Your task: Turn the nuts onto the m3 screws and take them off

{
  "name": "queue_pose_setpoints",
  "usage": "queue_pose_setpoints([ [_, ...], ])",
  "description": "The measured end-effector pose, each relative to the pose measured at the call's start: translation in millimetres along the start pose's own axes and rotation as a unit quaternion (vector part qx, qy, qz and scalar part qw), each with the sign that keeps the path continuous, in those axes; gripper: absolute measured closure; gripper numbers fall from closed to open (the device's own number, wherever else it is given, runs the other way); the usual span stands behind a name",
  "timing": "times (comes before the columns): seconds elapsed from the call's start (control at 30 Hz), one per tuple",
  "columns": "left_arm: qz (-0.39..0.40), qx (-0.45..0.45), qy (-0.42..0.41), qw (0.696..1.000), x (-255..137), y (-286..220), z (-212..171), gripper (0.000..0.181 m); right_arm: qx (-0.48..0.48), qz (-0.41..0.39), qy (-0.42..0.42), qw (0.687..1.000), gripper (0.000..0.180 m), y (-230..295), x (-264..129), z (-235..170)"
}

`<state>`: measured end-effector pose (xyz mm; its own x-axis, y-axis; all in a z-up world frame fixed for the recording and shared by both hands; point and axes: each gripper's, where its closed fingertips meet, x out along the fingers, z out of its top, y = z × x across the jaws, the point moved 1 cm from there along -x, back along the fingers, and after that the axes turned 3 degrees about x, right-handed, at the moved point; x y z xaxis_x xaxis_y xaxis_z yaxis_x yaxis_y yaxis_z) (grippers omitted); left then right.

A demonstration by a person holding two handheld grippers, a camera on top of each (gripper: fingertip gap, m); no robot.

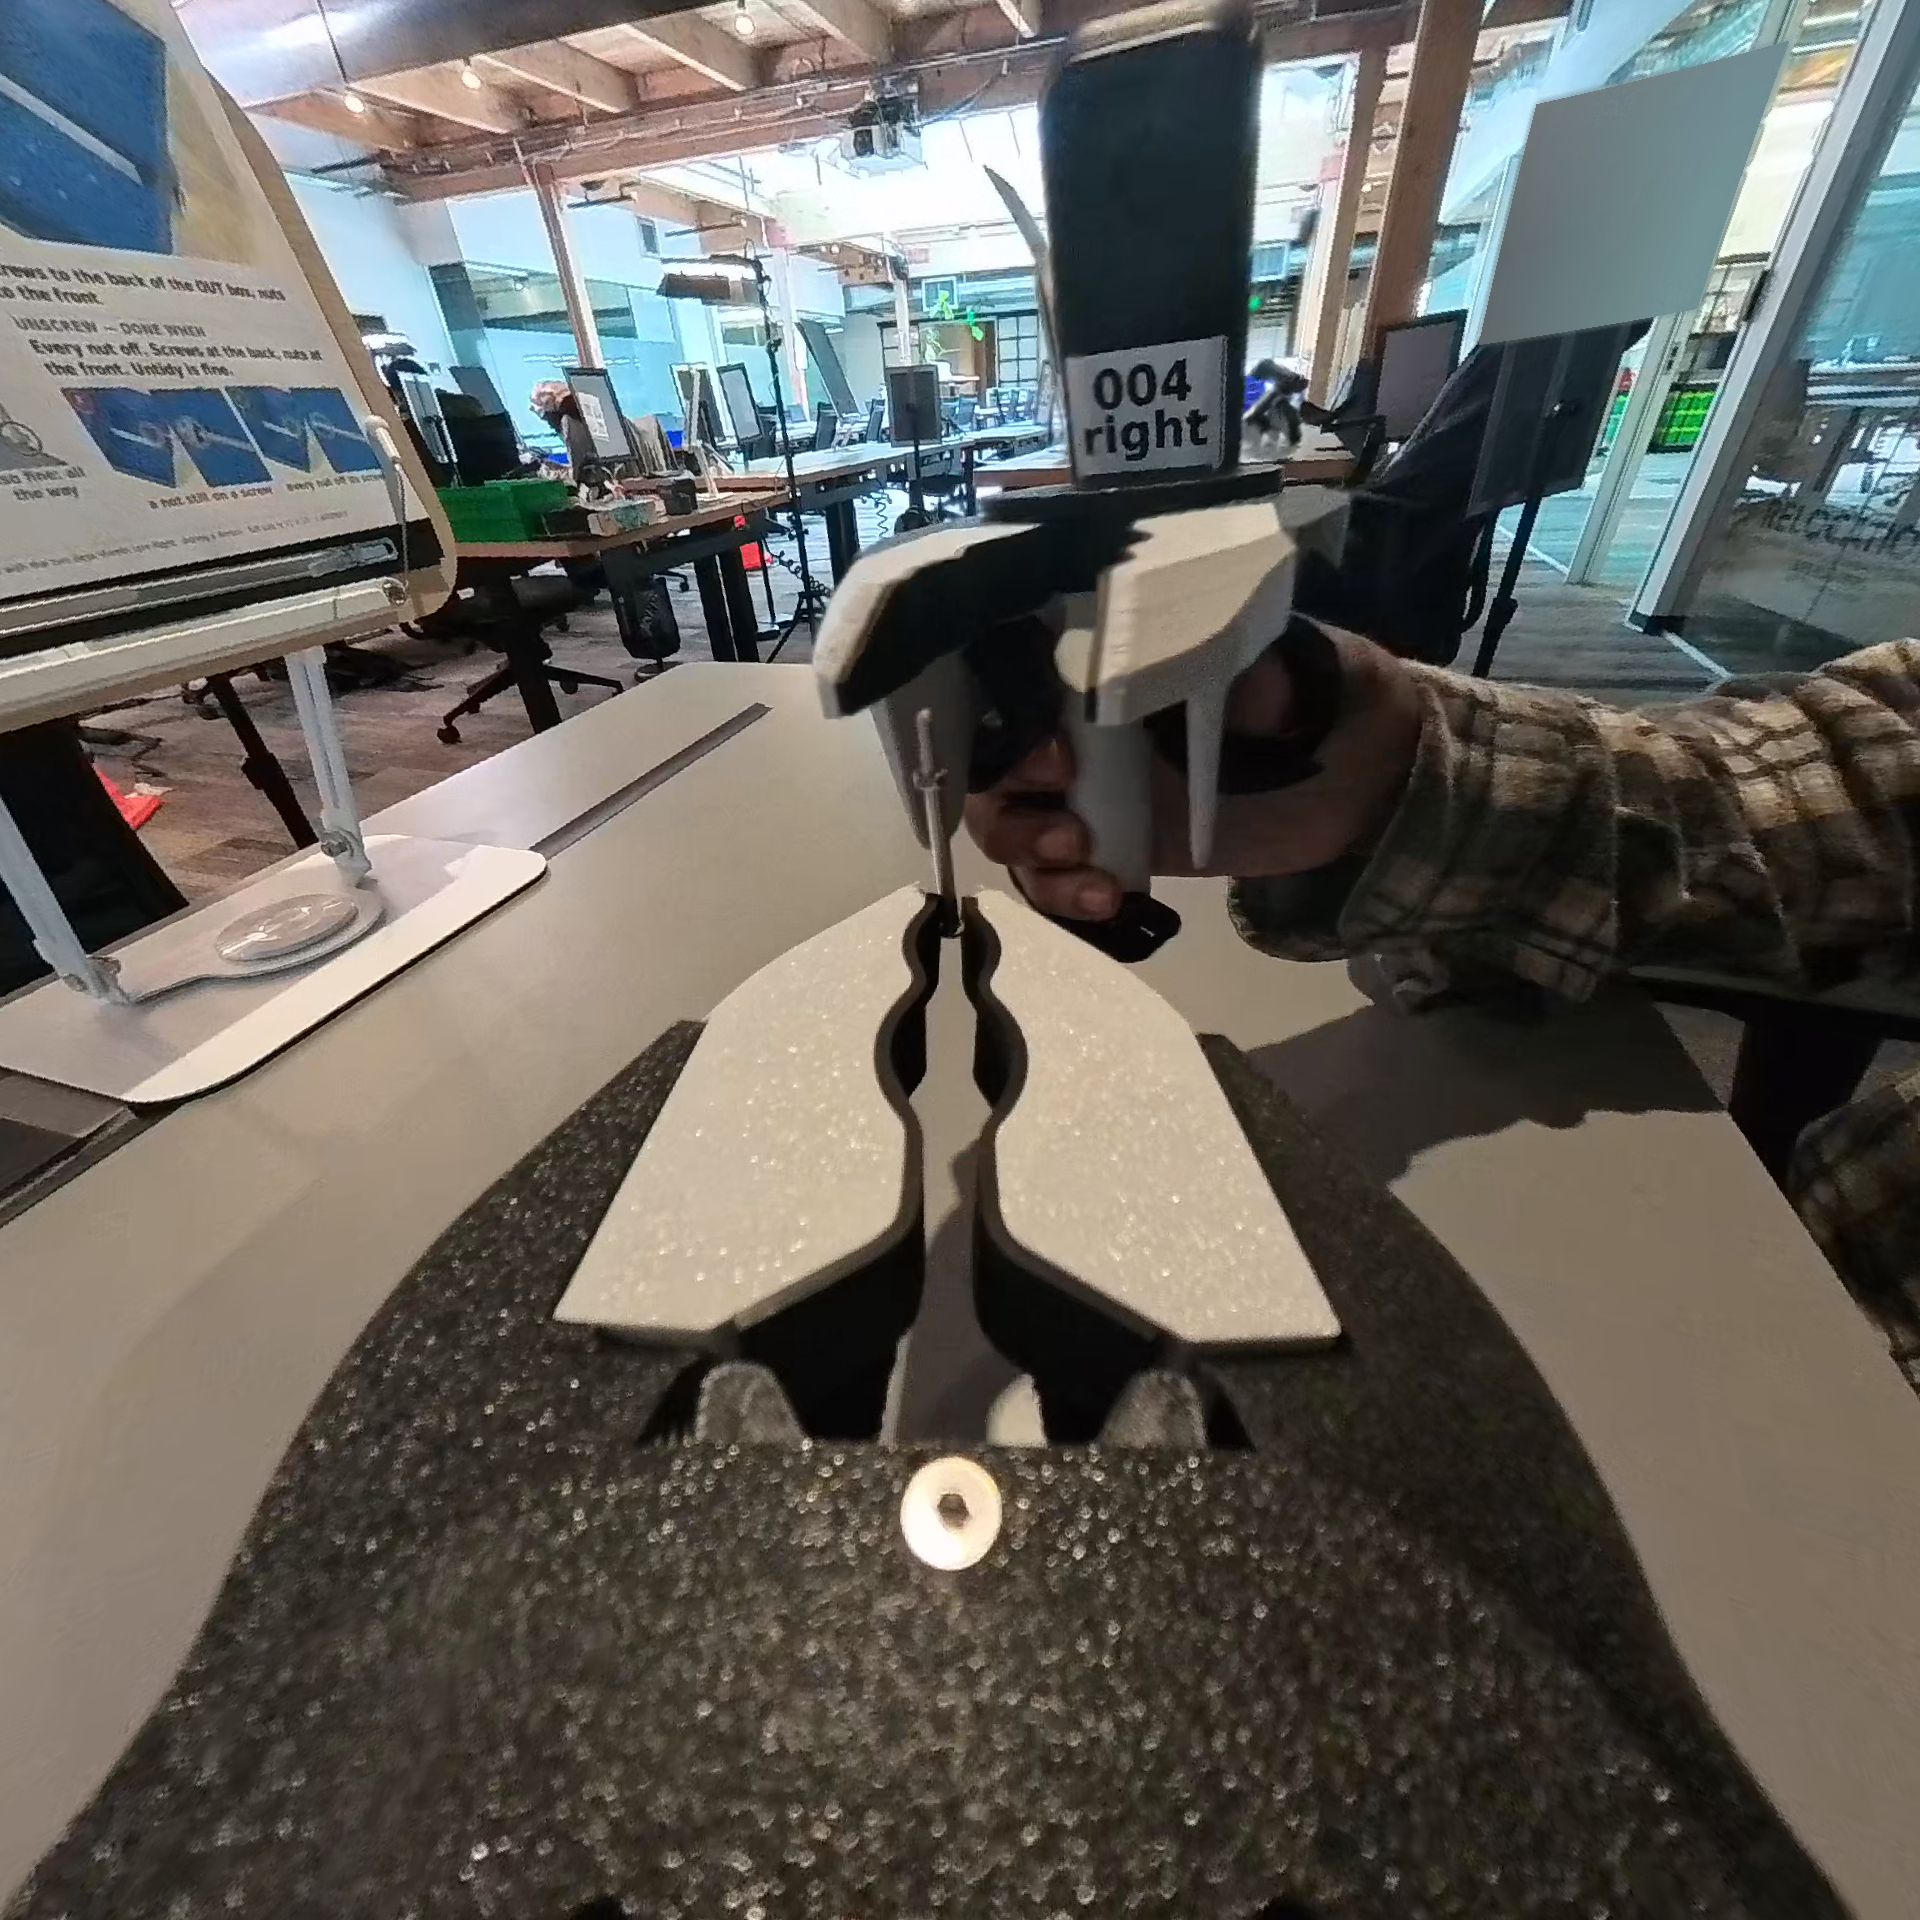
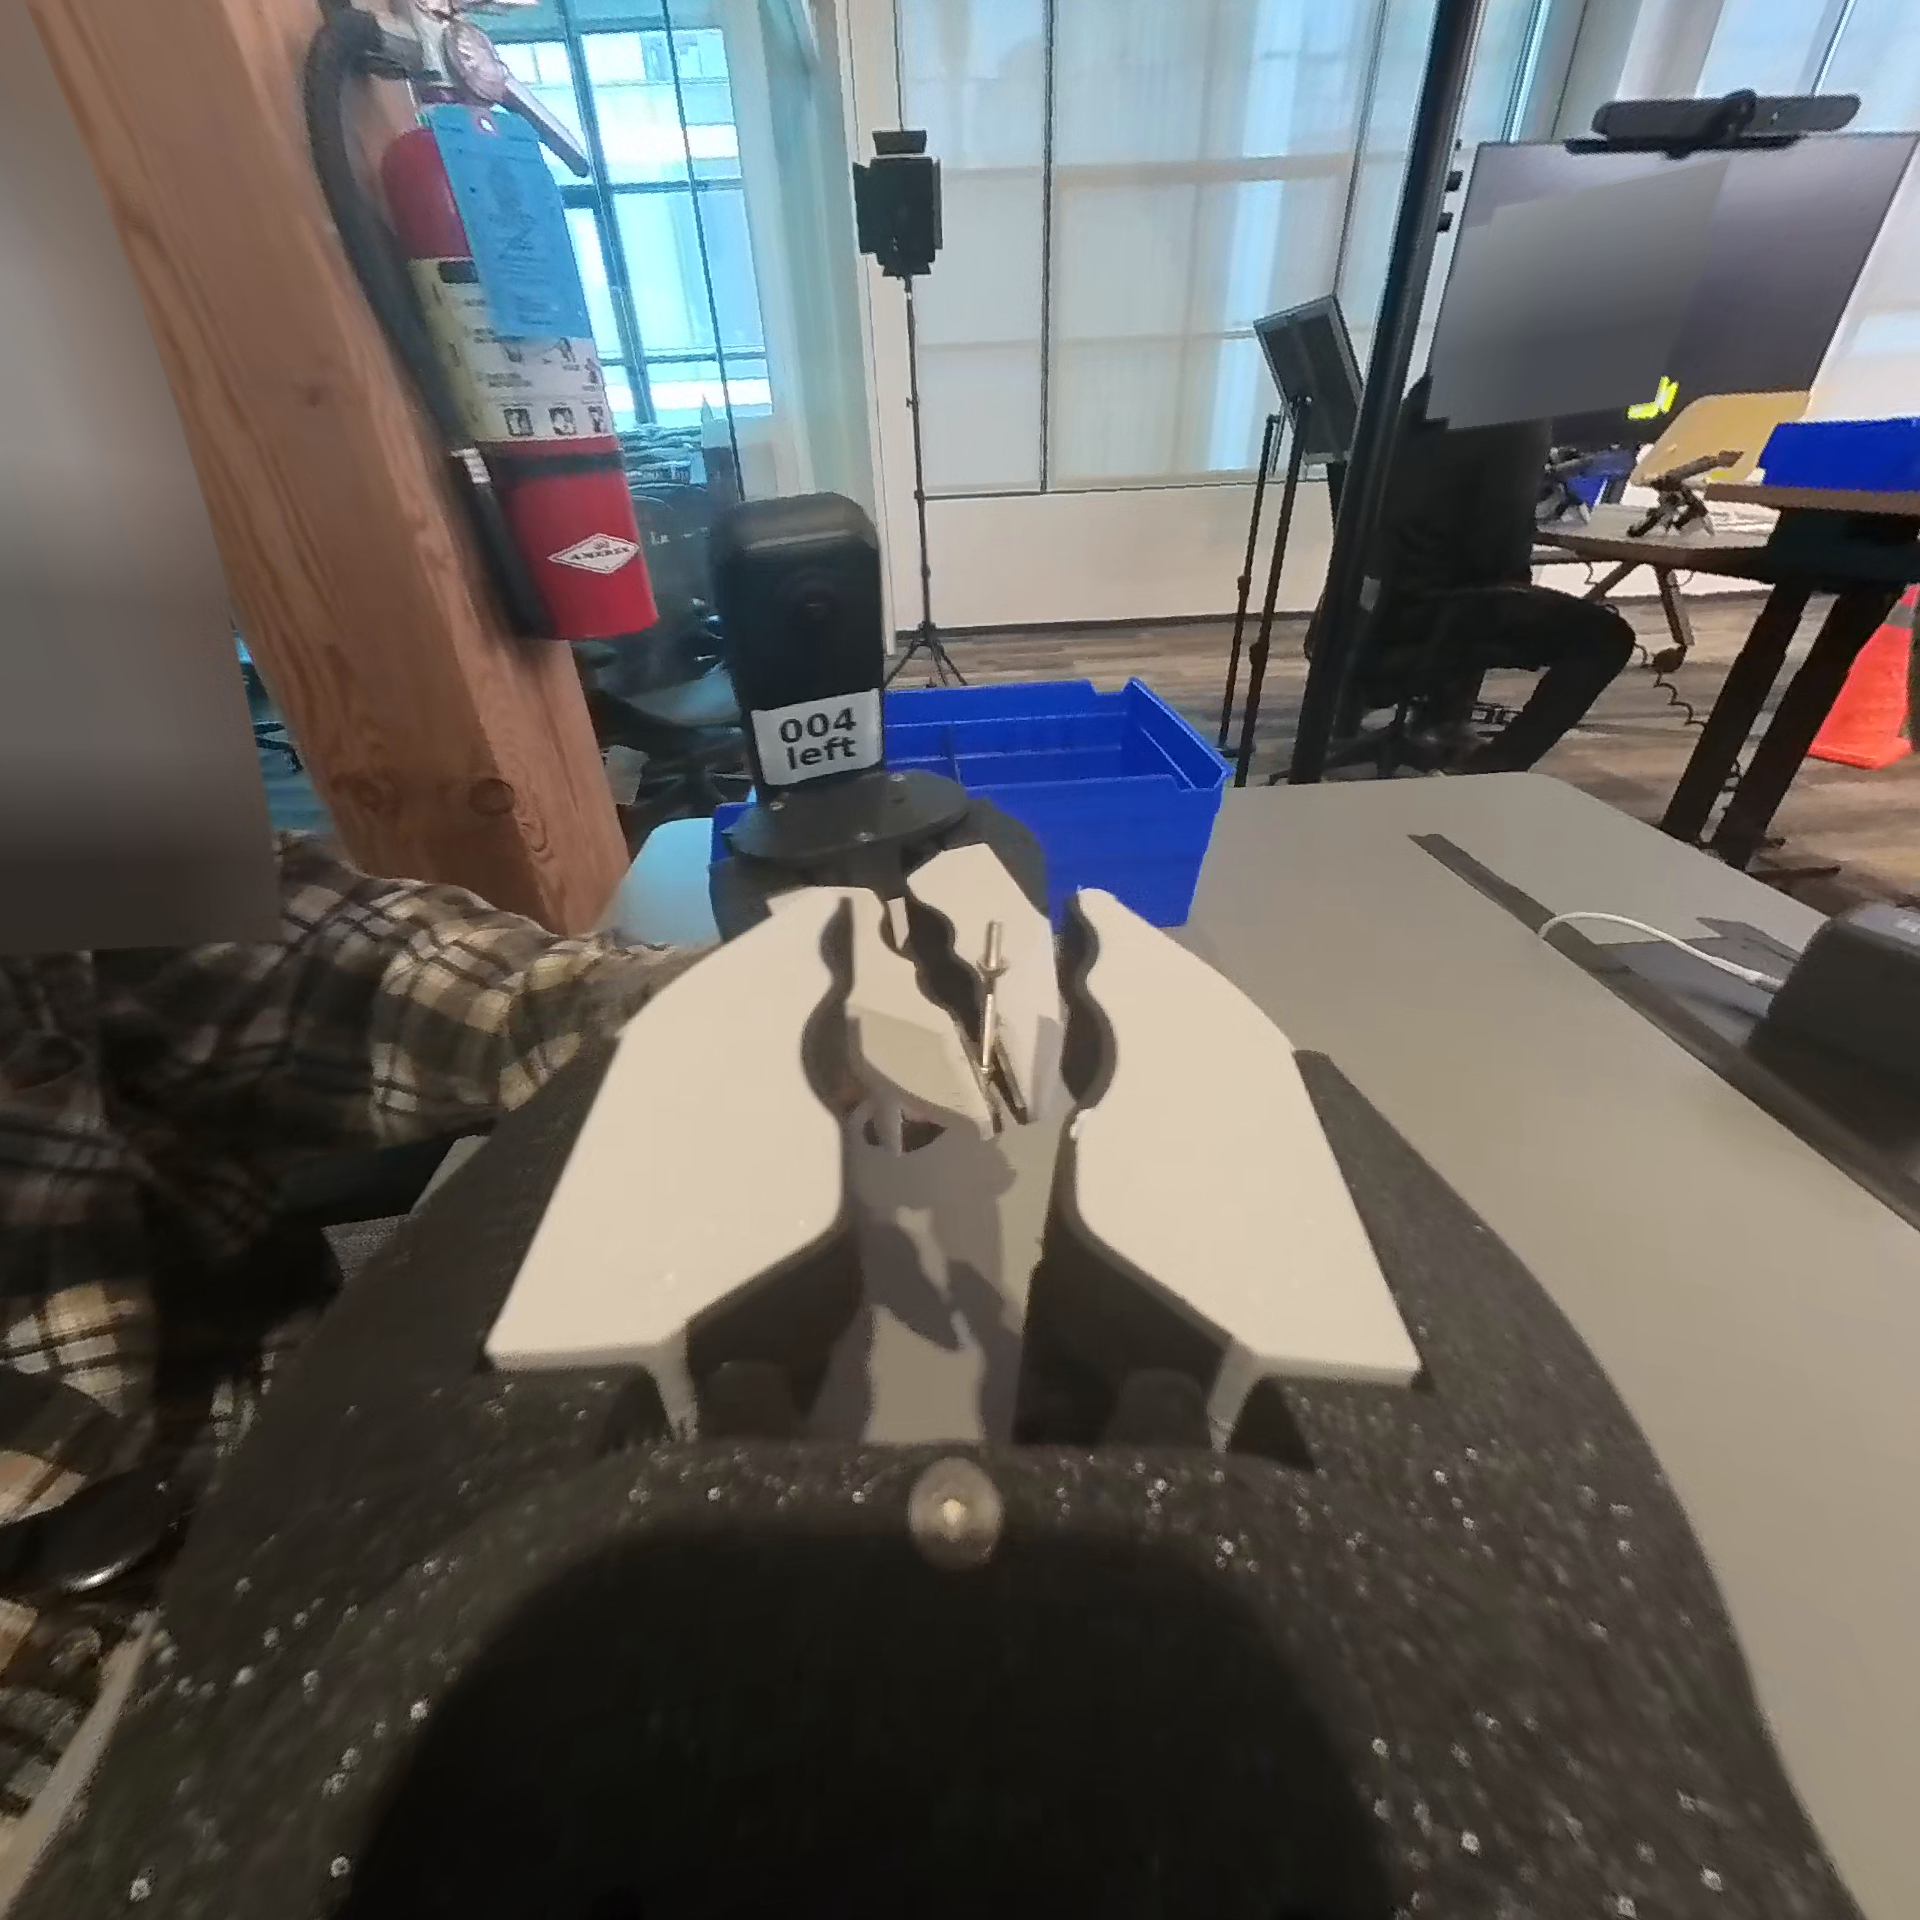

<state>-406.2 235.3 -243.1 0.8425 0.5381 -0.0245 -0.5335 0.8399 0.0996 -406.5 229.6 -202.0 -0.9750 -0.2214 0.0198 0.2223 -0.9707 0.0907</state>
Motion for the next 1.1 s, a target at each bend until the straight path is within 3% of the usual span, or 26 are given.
queue_pose_setpoints([
  [0.2, -0.001, 0.003, 0.001, 1.0, 0, -1, 0, 0.178, 0.003, 0.005, 0.013, 1.0, 0.16, -3, 0, -5],
  [0.57, -0.002, 0.003, 0.002, 1.0, 1, -1, 0, 0.178, 0.007, 0.01, 0.016, 1.0, 0.177, -5, 4, -6],
  [0.83, -0.006, 0.007, -0.01, 1.0, 1, -3, 3, 0.177, 0.014, 0.007, 0.02, 1.0, 0.177, -5, 4, -4],
  [1.1, -0.007, 0.004, -0.004, 1.0, 8, -2, -1, 0.141, 0.04, -0.017, -0.006, 0.999, 0.178, -9, -19, 14],
])
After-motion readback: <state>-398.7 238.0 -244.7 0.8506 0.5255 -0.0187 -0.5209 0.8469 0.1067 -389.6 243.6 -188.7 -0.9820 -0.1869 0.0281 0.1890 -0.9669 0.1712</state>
